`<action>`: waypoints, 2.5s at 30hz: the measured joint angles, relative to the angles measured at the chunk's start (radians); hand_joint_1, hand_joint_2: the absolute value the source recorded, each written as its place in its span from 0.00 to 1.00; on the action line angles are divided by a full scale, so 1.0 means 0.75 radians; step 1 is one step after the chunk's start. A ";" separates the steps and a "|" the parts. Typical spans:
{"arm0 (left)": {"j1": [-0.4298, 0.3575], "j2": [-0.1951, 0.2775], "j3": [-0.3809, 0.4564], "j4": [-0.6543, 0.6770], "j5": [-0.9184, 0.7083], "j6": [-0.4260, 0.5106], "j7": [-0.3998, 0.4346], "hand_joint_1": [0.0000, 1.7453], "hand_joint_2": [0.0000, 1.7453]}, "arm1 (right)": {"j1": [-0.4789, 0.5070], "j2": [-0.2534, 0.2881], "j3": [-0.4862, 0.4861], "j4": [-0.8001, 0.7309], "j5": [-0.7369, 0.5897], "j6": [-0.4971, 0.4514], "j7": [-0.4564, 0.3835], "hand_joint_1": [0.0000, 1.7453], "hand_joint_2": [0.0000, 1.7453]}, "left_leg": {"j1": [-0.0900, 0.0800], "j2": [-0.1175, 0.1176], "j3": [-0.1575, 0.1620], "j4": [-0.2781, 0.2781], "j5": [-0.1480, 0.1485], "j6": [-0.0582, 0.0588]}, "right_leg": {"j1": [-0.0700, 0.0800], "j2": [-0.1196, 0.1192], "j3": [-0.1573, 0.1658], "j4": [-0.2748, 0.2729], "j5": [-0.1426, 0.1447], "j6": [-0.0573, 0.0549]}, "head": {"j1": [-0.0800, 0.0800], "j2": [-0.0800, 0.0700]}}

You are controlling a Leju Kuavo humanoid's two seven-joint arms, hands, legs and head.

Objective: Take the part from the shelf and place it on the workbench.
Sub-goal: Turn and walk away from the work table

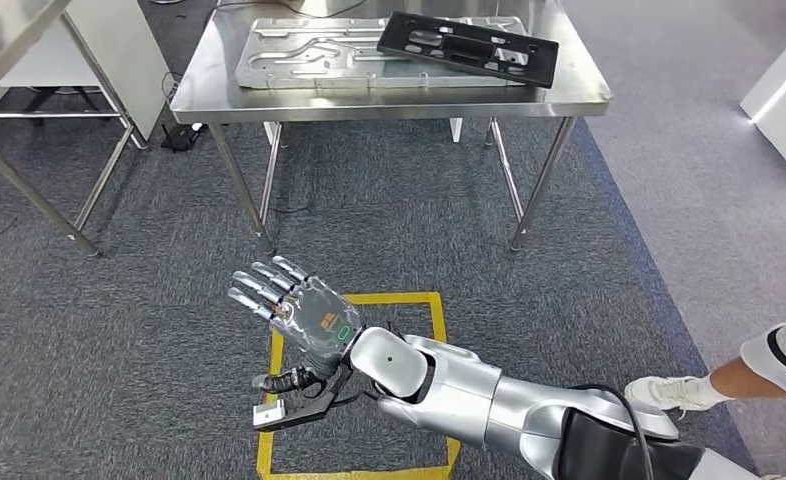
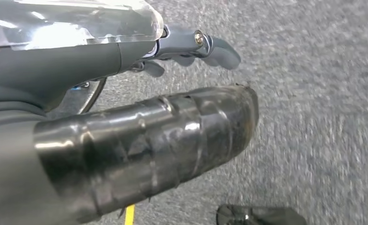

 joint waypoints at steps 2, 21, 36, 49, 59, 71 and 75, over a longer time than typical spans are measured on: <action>-0.005 -0.001 0.000 0.000 0.000 0.000 0.000 0.00 0.00 | 0.002 -0.003 -0.001 0.002 0.000 0.003 0.000 0.00 0.00 | -0.001 -0.026 -0.004 -0.001 0.006 0.002 | -0.008 0.051 -0.071 0.153 -0.075 0.009 | 0.000 0.000; 0.001 -0.003 0.001 0.000 -0.004 0.005 0.003 0.00 0.00 | 0.010 -0.003 -0.007 0.012 0.023 0.005 0.007 0.00 0.00 | 0.029 -0.018 -0.186 0.329 -0.101 -0.103 | -0.036 0.013 0.044 -0.108 0.075 -0.031 | -0.002 0.000; -0.002 -0.004 0.001 0.000 -0.008 0.004 0.001 0.00 0.00 | 0.011 -0.008 -0.012 0.024 0.031 0.004 0.007 0.00 0.00 | 0.000 -0.079 -0.028 0.027 0.003 -0.015 | -0.022 0.071 -0.115 0.213 -0.045 0.016 | 0.000 0.000; -0.001 -0.009 0.001 -0.001 -0.009 0.005 0.000 0.00 0.00 | 0.003 -0.002 -0.015 0.030 0.042 0.001 0.006 0.00 0.00 | 0.013 -0.035 -0.207 0.378 -0.164 -0.095 | -0.030 0.047 0.044 -0.139 0.104 -0.047 | -0.007 0.000; 0.000 -0.010 0.001 -0.001 -0.008 0.005 -0.011 0.00 0.00 | 0.002 -0.002 -0.017 0.030 0.046 0.000 0.006 0.00 0.00 | 0.022 0.015 -0.027 0.016 0.007 -0.068 | -0.027 -0.035 0.065 -0.125 0.064 0.022 | -0.003 0.000; -0.001 -0.015 0.001 -0.001 -0.009 0.004 -0.014 0.00 0.00 | 0.011 -0.009 -0.018 0.039 0.047 0.000 0.004 0.00 0.00 | 0.011 -0.129 -0.033 0.036 -0.002 -0.047 | -0.017 0.147 -0.006 -0.088 0.100 -0.017 | -0.003 0.000; 0.003 -0.015 0.001 -0.001 -0.010 0.005 -0.014 0.00 0.00 | 0.007 -0.004 -0.018 0.039 0.049 0.000 0.002 0.00 0.00 | 0.011 -0.128 -0.045 0.053 -0.014 -0.078 | -0.024 0.114 0.015 -0.118 0.109 -0.034 | -0.004 0.000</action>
